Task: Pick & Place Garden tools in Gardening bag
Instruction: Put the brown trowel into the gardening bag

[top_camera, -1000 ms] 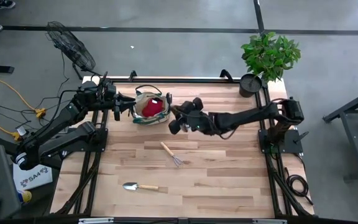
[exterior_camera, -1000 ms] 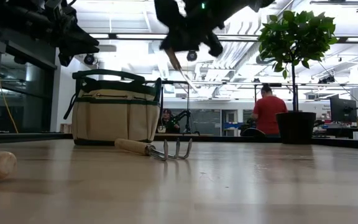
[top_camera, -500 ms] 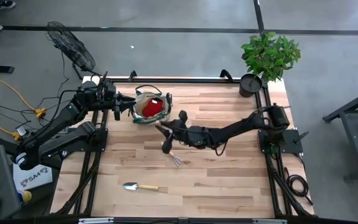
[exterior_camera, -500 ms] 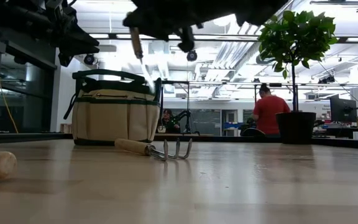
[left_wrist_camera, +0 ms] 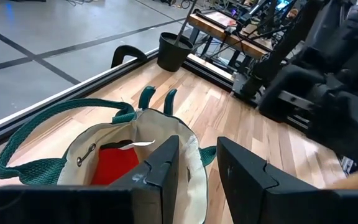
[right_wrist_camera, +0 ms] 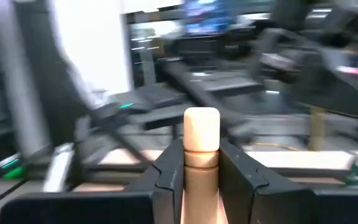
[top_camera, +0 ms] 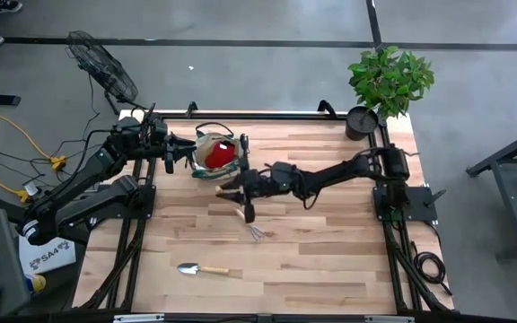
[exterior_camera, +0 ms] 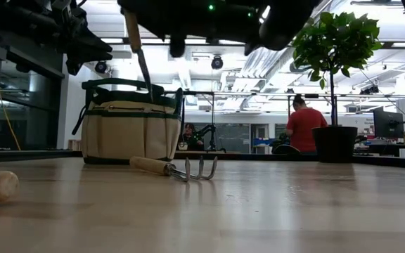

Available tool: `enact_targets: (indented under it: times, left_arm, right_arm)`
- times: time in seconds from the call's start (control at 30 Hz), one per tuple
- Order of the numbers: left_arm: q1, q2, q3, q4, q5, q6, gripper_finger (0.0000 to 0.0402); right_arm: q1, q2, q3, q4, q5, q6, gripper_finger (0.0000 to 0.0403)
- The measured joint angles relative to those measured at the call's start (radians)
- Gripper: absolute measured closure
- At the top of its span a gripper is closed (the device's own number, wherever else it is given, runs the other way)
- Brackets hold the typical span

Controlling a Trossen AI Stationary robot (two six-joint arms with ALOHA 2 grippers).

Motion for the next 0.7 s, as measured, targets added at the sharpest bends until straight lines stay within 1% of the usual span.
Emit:
enact_targets:
  times: [0.03,0.1,0.2,0.27,0.57,0.63,0.7]
  left_arm:
    - [0.0,0.0,0.0,0.0,0.0,0.0,0.0296]
    - [0.0,0.0,0.0,0.0,0.0,0.0,0.0296]
    - [0.0,0.0,0.0,0.0,-0.003,0.0,0.0296]
    - [0.0,0.0,0.0,0.0,-0.004,-0.003,0.0296]
    - [0.0,0.002,0.0,0.0,-0.003,-0.008,0.0296]
    - [0.0,0.002,0.0,0.0,0.014,-0.014,0.0296]
    - [0.0,0.002,0.0,0.007,0.052,-0.014,0.0296]
  right_arm:
    - [-0.013,0.0,0.003,-0.012,-0.059,-0.018,0.034]
    - [-0.035,0.0,0.004,-0.028,-0.139,-0.076,0.034]
    - [-0.063,0.0,0.003,-0.028,-0.198,-0.176,0.034]
    - [-0.073,-0.001,0.003,-0.027,-0.192,-0.204,0.034]
    - [-0.063,-0.001,0.003,-0.004,-0.055,-0.214,0.034]
    - [-0.061,-0.001,0.003,-0.005,-0.033,-0.207,0.034]
    - [-0.06,-0.001,0.003,-0.01,0.0,-0.169,0.034]
